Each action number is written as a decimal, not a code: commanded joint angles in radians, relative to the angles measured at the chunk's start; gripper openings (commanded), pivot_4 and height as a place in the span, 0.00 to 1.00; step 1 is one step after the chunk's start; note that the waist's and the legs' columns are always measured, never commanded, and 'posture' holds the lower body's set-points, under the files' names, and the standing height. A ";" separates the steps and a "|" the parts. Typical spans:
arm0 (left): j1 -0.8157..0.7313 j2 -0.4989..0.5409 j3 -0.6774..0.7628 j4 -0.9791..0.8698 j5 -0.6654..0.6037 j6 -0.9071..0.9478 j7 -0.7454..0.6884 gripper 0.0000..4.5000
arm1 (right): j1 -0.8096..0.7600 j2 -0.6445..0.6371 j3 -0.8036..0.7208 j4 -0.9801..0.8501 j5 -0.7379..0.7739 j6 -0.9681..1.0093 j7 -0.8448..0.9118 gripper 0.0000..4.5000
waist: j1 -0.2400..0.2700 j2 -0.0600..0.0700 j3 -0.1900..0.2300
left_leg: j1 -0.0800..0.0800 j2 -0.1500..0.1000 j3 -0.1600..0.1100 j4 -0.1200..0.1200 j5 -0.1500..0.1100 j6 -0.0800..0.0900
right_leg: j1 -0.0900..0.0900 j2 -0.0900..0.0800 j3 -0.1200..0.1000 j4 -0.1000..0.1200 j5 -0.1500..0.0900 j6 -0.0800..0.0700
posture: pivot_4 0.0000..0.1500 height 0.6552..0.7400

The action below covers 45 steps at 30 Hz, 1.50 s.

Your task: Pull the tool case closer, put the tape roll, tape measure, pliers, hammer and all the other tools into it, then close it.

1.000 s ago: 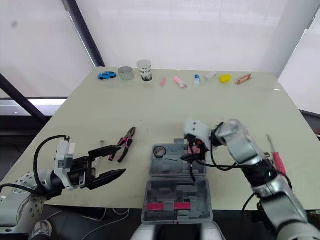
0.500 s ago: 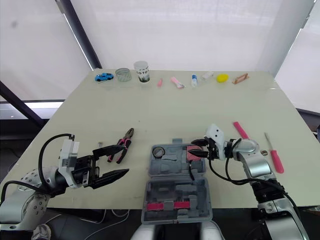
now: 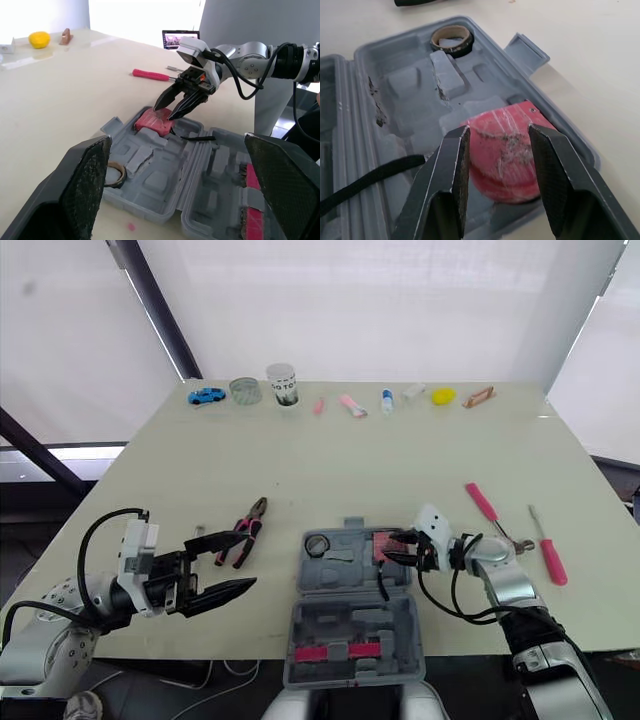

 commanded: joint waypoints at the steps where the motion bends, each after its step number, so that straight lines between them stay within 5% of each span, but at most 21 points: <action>1: -0.004 -0.005 0.001 0.005 0.006 -0.026 -0.011 1.00 | 0.015 -0.001 0.033 0.037 -0.051 -0.034 -0.036 0.43 | -0.001 -0.001 0.000 | 0.001 0.000 0.001 0.000 0.000 0.000 | 0.000 0.000 0.001 0.000 0.000 0.000 | 1.00 1.00; 15: -0.009 -0.015 -0.007 0.045 0.032 -0.057 -0.025 1.00 | 0.057 0.013 0.179 0.171 -0.181 0.097 -0.107 0.43 | -0.003 -0.021 -0.022 | 0.009 0.002 0.002 -0.001 -0.002 0.002 | 0.004 0.001 0.005 0.000 -0.001 -0.003 | 1.00 1.00; 24: -0.005 -0.024 -0.015 0.056 0.045 -0.067 -0.020 1.00 | 0.048 0.031 0.194 0.248 -0.203 0.061 -0.141 0.43 | -0.012 -0.029 -0.034 | 0.037 0.004 0.006 -0.015 -0.002 0.003 | 0.023 -0.001 0.011 -0.004 -0.005 -0.002 | 1.00 1.00; 33: 0.031 -0.083 0.019 0.068 0.036 -0.045 0.087 1.00 | 0.119 0.107 -0.083 -0.006 0.097 -0.142 -0.154 0.43 | -0.017 -0.018 -0.025 | 0.029 0.004 0.004 -0.016 -0.002 0.003 | 0.018 -0.002 0.010 -0.004 -0.004 -0.004 | 1.00 1.00; 41: 0.132 -0.126 0.083 0.097 0.043 -0.048 0.206 1.00 | 0.270 0.000 -0.174 -0.257 0.232 0.003 -0.113 0.43 | -0.020 -0.012 -0.019 | 0.011 0.003 0.001 -0.016 -0.002 0.003 | 0.001 0.000 0.008 -0.002 -0.002 0.000 | 1.00 1.00; 45: 0.235 -0.149 0.170 0.113 0.034 -0.060 0.253 1.00 | 0.417 -0.090 -0.300 -0.355 0.309 0.012 -0.096 0.71 | -0.016 -0.011 -0.017 | 0.010 0.003 0.001 -0.016 -0.002 0.003 | 0.001 -0.001 0.007 -0.004 -0.003 0.000 | 1.00 1.00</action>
